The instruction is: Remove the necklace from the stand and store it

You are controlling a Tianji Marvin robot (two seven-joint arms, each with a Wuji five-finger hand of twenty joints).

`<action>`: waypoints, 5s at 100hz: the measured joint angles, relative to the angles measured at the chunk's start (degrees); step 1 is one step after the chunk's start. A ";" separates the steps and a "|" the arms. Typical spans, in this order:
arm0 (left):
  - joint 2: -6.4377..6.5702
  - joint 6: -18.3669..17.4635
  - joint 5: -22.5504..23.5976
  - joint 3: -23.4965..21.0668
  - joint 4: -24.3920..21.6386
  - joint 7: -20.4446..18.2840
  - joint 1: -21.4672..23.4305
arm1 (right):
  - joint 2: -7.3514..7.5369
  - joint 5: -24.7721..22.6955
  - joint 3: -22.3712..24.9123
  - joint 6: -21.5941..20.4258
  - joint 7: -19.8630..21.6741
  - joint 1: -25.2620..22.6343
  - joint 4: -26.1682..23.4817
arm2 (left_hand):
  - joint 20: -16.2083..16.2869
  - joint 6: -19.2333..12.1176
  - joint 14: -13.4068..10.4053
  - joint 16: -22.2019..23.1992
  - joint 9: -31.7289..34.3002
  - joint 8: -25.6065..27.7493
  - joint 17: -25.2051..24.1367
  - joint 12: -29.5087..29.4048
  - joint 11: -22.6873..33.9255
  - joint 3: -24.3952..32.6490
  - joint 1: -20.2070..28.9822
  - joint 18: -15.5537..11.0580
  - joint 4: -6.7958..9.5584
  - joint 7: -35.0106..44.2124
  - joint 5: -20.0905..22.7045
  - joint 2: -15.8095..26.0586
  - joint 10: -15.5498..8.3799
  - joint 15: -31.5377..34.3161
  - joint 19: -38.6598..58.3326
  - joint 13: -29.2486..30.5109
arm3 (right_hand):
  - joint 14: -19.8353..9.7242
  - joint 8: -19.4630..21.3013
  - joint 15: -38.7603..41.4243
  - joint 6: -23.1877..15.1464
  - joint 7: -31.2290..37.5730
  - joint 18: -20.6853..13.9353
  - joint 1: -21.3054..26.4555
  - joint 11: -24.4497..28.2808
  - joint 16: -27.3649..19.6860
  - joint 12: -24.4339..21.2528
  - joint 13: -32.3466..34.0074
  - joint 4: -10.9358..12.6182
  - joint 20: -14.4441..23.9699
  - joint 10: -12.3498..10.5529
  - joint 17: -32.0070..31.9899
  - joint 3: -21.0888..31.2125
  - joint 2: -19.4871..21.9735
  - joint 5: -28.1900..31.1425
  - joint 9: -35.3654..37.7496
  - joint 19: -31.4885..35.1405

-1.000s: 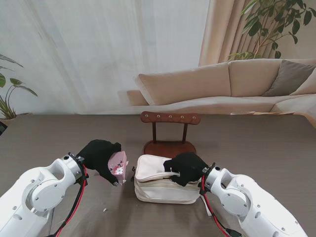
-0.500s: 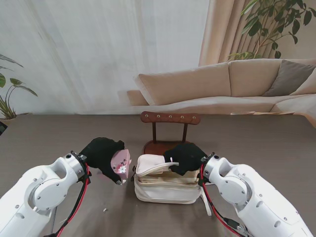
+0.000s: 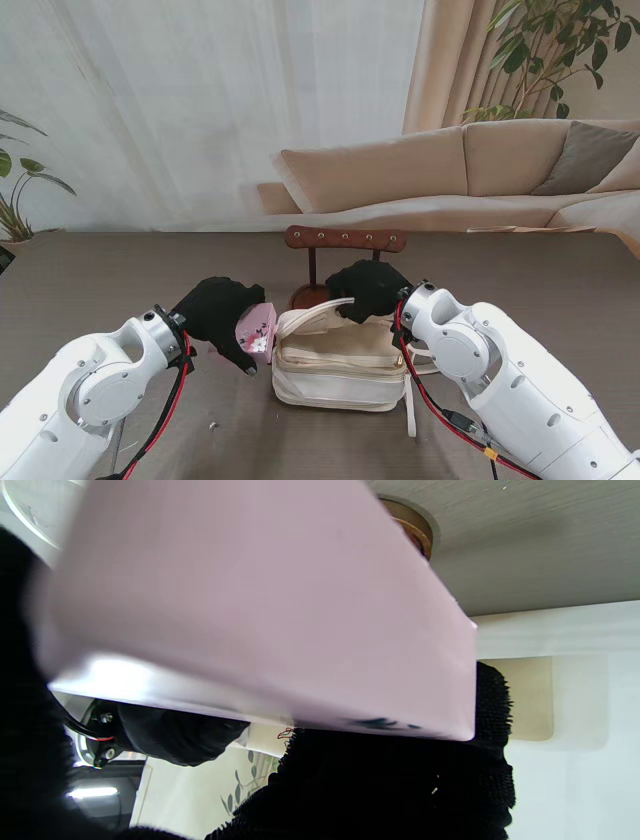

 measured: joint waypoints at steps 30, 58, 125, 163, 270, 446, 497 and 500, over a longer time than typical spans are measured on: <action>-0.08 -0.64 0.04 0.93 -1.03 0.14 -0.30 | -0.61 3.08 -1.67 3.71 0.91 2.16 1.40 | 0.00 0.00 0.00 0.00 0.00 0.00 0.01 0.00 0.00 0.00 0.00 0.00 0.00 0.00 0.00 0.00 0.00 0.01 0.00 0.00 | -0.01 0.43 2.55 0.62 0.00 0.48 0.00 0.20 1.15 0.16 0.06 -0.57 0.17 -0.06 0.00 0.96 -1.40 0.99 0.72 0.99; -0.06 -1.38 -0.11 2.61 -2.01 0.39 -0.95 | -0.78 5.23 -1.65 6.48 2.24 2.37 1.71 | 0.00 0.00 0.00 0.00 0.00 0.00 0.01 0.00 0.00 0.00 0.00 0.00 0.00 0.01 0.00 0.00 -0.01 0.01 0.00 0.00 | -0.01 0.54 3.63 0.70 0.00 1.28 0.00 0.20 1.70 0.20 0.09 -0.57 1.41 -0.07 0.00 1.03 -1.46 1.05 1.39 1.59; -0.34 -1.90 -2.43 9.48 -1.61 1.70 -3.84 | -1.18 7.68 -1.38 10.83 2.45 1.94 0.63 | 0.00 0.00 0.00 0.00 0.00 0.00 0.02 0.00 0.00 0.00 0.00 0.00 0.00 0.01 0.00 0.00 -0.01 0.02 0.00 0.00 | -0.01 0.68 6.46 2.05 0.01 2.27 0.00 0.19 3.43 0.20 0.19 -0.57 1.42 -0.07 0.00 2.18 -2.44 1.72 2.19 2.46; -0.62 -1.50 -4.74 12.98 1.59 2.62 -5.66 | -1.23 9.80 -0.71 10.92 2.69 1.28 0.63 | 0.04 0.00 0.00 0.00 0.01 0.00 0.11 0.00 0.06 0.00 0.00 0.00 0.00 0.07 0.00 0.00 -0.01 0.66 0.00 0.00 | 0.00 0.69 6.93 3.65 0.01 2.27 0.75 0.02 3.50 0.20 0.21 -0.57 1.43 -0.07 0.00 2.20 -2.91 2.33 2.73 2.47; -0.66 -1.69 -5.12 14.39 -0.83 1.63 -5.35 | -1.39 10.67 -2.02 19.39 4.90 2.32 -1.85 | 0.04 0.00 0.00 0.00 0.02 0.00 0.13 0.00 0.07 0.00 0.00 0.00 0.00 0.09 0.01 0.02 -0.03 0.68 0.00 0.00 | 0.02 1.42 9.59 4.27 0.01 2.88 0.76 0.70 5.77 0.71 0.24 -0.57 1.55 -0.04 0.00 3.50 -5.91 4.22 2.87 3.76; -1.52 1.45 -11.37 19.23 12.07 1.89 -9.65 | -1.92 15.51 1.08 14.70 3.18 -0.66 -3.16 | 0.62 -0.06 0.00 0.00 0.02 0.00 0.16 0.00 0.07 0.00 0.00 -0.13 0.00 0.10 0.01 0.06 -0.04 0.69 0.00 0.00 | 0.33 2.12 9.86 6.56 -0.87 3.45 1.34 0.74 6.00 -0.02 0.27 -0.59 2.85 0.41 0.00 3.50 -5.73 4.46 2.87 3.77; -1.42 2.32 -12.50 19.09 12.04 0.47 -9.17 | -2.90 14.38 0.52 15.87 -0.92 0.92 -0.22 | 0.69 -0.08 0.00 0.02 0.02 0.00 0.16 0.00 0.07 0.00 0.00 -0.13 0.00 0.10 0.01 0.07 -0.04 0.69 0.00 0.00 | 0.33 2.90 9.86 6.05 -0.88 3.46 1.34 0.74 6.00 -0.02 0.28 -0.61 2.87 0.41 0.00 3.50 -5.72 4.46 2.87 3.77; -1.41 2.32 -12.55 19.10 12.05 0.39 -9.20 | -2.96 14.35 0.42 16.12 -1.09 1.02 -0.11 | 0.69 -0.08 0.00 0.02 0.02 0.00 0.16 0.00 0.07 0.00 0.00 -0.13 0.00 0.10 0.01 0.07 -0.04 0.69 0.00 0.00 | 0.33 2.90 9.86 6.04 -0.88 3.46 1.34 0.74 6.00 -0.02 0.28 -0.62 2.87 0.42 0.00 3.50 -5.72 4.46 2.87 3.77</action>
